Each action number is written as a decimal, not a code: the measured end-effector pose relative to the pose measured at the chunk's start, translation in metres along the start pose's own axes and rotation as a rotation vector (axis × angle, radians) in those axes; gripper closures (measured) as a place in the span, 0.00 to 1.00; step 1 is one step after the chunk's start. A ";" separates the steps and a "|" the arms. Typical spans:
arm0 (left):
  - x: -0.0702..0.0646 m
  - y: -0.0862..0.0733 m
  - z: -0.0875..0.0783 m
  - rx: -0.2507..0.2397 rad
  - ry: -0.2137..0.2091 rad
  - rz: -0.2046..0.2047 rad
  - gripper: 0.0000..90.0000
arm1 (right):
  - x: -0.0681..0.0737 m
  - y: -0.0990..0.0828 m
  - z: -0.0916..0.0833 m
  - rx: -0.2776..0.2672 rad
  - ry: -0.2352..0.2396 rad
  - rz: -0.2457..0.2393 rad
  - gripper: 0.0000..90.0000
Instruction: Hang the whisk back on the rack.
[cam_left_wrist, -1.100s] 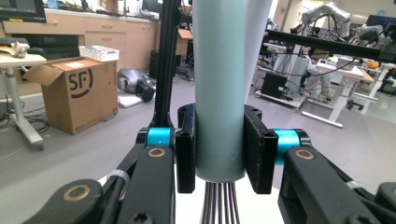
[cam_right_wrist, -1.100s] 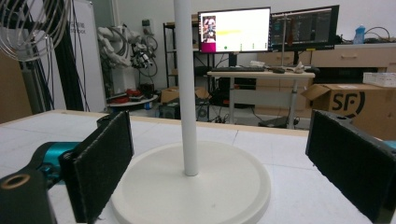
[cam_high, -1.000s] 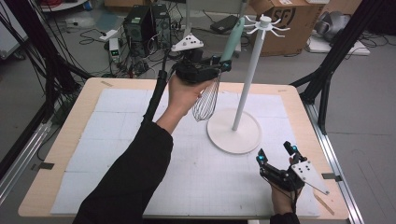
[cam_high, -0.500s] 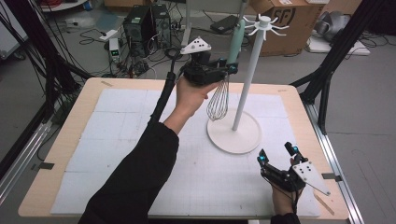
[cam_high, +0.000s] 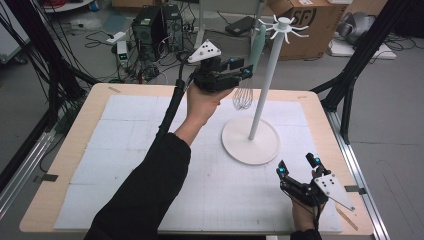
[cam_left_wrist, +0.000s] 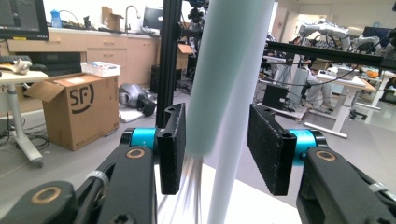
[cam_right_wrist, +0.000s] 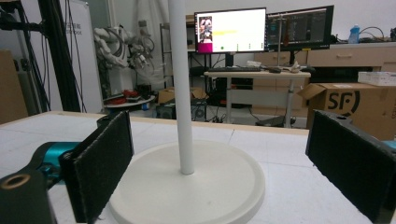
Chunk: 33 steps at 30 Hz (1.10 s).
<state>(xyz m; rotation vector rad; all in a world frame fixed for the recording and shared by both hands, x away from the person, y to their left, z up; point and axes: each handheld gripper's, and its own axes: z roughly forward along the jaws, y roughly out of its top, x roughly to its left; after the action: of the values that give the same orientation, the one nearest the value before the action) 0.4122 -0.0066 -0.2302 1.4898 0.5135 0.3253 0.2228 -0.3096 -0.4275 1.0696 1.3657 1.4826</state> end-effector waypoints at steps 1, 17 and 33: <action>0.000 -0.001 -0.001 0.004 -0.003 0.002 0.61 | 0.000 0.000 0.000 0.000 -0.002 -0.001 0.07; 0.001 -0.022 -0.045 -0.031 -0.015 0.000 0.33 | 0.001 -0.001 0.001 0.007 0.001 -0.018 0.07; 0.003 -0.062 -0.144 -0.077 0.049 0.057 0.29 | 0.006 -0.002 0.003 0.026 -0.003 -0.045 0.07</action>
<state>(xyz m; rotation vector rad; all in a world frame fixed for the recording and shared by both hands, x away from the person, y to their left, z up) 0.3344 0.1141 -0.2924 1.4265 0.4933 0.4231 0.2242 -0.3030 -0.4288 1.0505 1.4019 1.4340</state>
